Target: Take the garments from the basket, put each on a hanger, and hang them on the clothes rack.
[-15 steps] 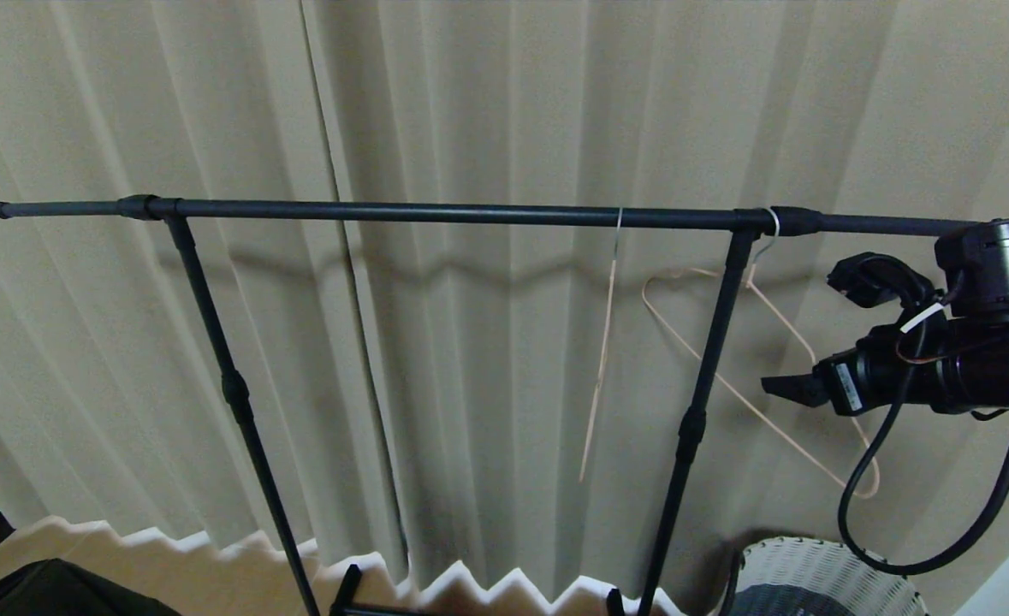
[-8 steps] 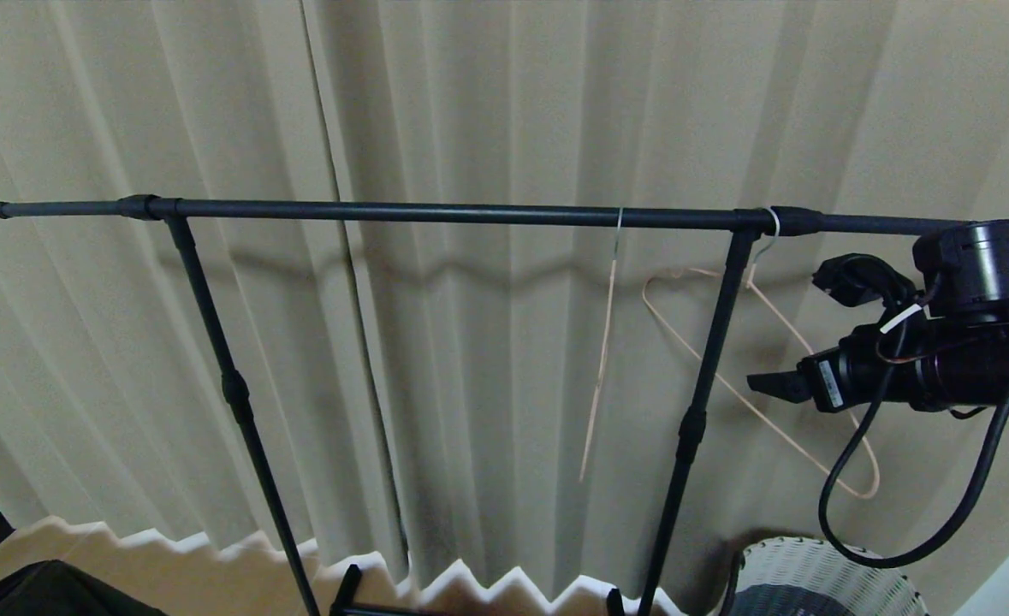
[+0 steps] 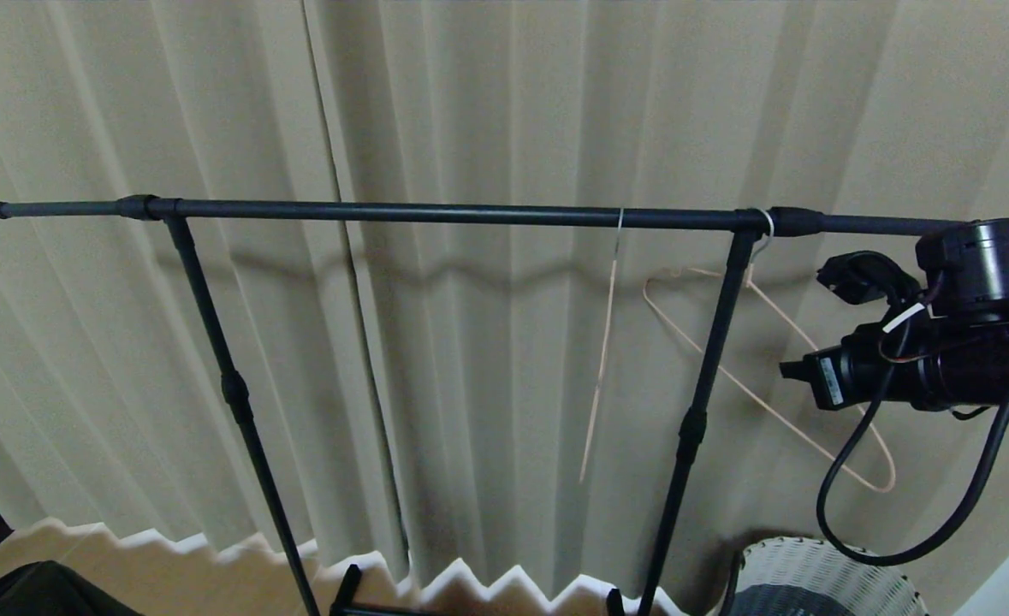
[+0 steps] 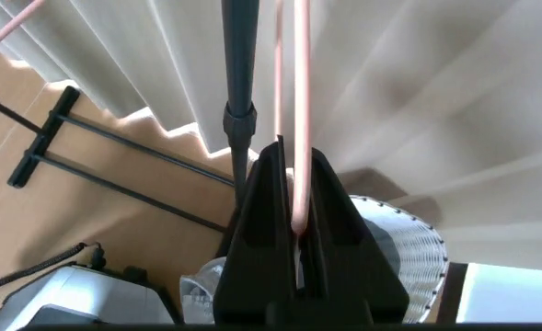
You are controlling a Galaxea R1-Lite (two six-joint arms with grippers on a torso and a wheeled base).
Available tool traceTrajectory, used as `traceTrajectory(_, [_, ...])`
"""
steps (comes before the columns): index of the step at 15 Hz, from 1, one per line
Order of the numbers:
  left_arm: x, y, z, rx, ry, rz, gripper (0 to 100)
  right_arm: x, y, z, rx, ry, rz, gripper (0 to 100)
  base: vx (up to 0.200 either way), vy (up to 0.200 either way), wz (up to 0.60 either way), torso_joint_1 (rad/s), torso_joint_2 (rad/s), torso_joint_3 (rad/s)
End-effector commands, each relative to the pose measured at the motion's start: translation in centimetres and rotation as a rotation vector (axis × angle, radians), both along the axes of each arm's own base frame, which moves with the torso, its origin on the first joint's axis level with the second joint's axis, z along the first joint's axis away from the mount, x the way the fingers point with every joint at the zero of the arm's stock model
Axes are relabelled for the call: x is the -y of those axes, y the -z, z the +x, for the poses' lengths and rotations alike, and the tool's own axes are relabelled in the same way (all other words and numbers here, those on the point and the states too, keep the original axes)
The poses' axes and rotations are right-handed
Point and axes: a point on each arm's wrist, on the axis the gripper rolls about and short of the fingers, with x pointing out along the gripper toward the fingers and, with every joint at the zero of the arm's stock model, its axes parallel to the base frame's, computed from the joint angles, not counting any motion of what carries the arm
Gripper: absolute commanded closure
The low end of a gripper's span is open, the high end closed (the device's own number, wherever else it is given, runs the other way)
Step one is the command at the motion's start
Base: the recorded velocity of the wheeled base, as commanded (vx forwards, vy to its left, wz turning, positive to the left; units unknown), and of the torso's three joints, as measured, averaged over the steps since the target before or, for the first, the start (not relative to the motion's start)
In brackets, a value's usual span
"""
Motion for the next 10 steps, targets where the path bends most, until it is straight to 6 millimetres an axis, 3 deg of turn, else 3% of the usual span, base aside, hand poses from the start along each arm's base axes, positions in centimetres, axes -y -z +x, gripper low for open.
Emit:
traceTrajectory(1, [0.0,0.0,0.0,0.001,-0.001,0.000,100,0.1,-0.7,-0.6,0.022,0.014,0.022,100,0.000,0.000,0.00,0.000,0.00,0.000])
traceTrajectory(10, [-0.1,-0.1,-0.2,0.013,-0.002,-0.004,100,1.0,-3.7,-4.1,0.119,0.112,0.133,100,0.000,0.000,0.00,0.000,0.00,0.000])
